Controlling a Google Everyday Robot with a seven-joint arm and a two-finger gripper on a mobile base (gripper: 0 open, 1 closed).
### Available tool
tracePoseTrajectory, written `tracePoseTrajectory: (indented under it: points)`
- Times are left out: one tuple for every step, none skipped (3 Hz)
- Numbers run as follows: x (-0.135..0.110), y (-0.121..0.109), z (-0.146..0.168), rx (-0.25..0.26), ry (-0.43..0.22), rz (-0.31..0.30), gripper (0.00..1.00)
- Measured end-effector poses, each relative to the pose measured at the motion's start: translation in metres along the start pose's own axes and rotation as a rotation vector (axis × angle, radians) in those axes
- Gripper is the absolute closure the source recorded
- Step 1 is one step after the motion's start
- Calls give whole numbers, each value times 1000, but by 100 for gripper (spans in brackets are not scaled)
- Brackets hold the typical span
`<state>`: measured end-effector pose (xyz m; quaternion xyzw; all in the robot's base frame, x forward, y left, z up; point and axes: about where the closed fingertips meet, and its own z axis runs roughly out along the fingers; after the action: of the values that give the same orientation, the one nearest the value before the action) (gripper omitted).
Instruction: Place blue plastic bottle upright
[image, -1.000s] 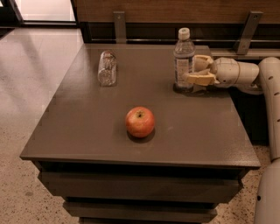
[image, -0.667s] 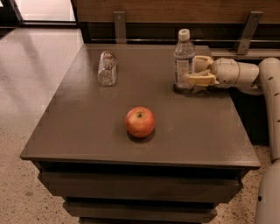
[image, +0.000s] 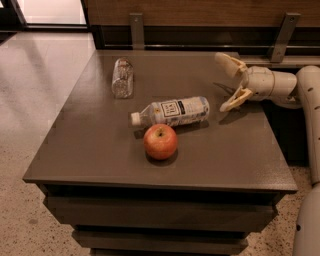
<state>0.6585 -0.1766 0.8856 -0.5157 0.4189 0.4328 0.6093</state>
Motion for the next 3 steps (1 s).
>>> tracePoseTrajectory:
  points:
    - [-1, 0, 0, -1, 3, -3, 0]
    - [-5, -1, 1, -4, 26, -13, 0]
    - [-10, -2, 4, -10, 102, -18, 0]
